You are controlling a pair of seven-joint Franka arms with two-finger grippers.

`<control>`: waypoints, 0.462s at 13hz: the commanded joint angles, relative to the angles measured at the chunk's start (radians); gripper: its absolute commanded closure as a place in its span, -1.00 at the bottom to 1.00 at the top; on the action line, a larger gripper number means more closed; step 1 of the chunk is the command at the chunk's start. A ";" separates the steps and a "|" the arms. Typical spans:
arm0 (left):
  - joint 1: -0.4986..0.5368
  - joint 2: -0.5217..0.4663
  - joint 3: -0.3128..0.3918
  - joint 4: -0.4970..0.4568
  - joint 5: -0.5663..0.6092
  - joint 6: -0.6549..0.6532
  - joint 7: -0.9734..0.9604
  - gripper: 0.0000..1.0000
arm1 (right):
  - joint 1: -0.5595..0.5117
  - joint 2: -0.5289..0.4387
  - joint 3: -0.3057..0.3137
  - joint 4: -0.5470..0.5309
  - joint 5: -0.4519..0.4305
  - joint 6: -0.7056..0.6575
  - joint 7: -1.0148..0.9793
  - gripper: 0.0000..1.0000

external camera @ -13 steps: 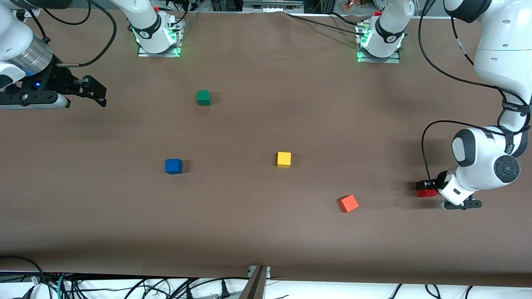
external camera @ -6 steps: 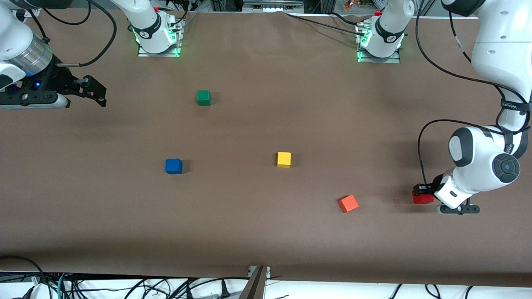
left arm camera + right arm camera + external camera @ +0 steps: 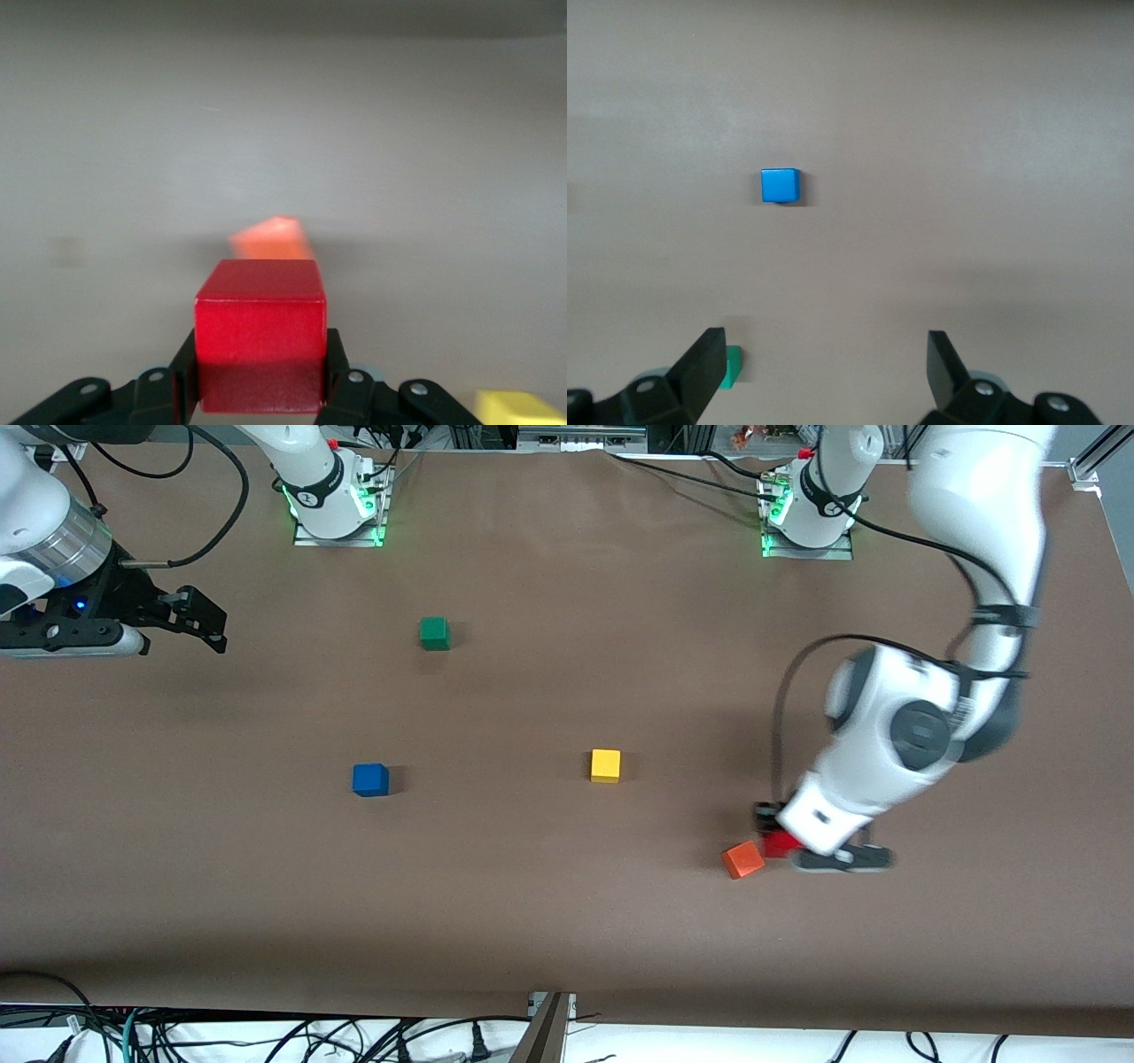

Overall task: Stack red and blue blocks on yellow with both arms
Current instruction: 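Carry the red cube onto the yellow cube while the right gripper reaches out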

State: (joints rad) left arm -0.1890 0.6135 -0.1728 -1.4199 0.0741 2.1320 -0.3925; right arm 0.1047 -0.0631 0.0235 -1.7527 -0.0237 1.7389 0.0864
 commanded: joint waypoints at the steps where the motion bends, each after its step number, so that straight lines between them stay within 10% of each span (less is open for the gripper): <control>1: -0.145 0.023 0.024 0.029 0.007 -0.020 -0.115 1.00 | -0.005 0.003 0.007 0.015 0.016 -0.001 0.009 -0.99; 6: -0.254 0.080 0.023 0.062 0.006 -0.017 -0.175 1.00 | 0.003 0.020 0.015 0.018 0.016 0.017 0.024 -0.99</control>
State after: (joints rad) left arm -0.4314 0.6591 -0.1656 -1.4043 0.0741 2.1305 -0.5789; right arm 0.1079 -0.0621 0.0354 -1.7526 -0.0236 1.7548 0.0953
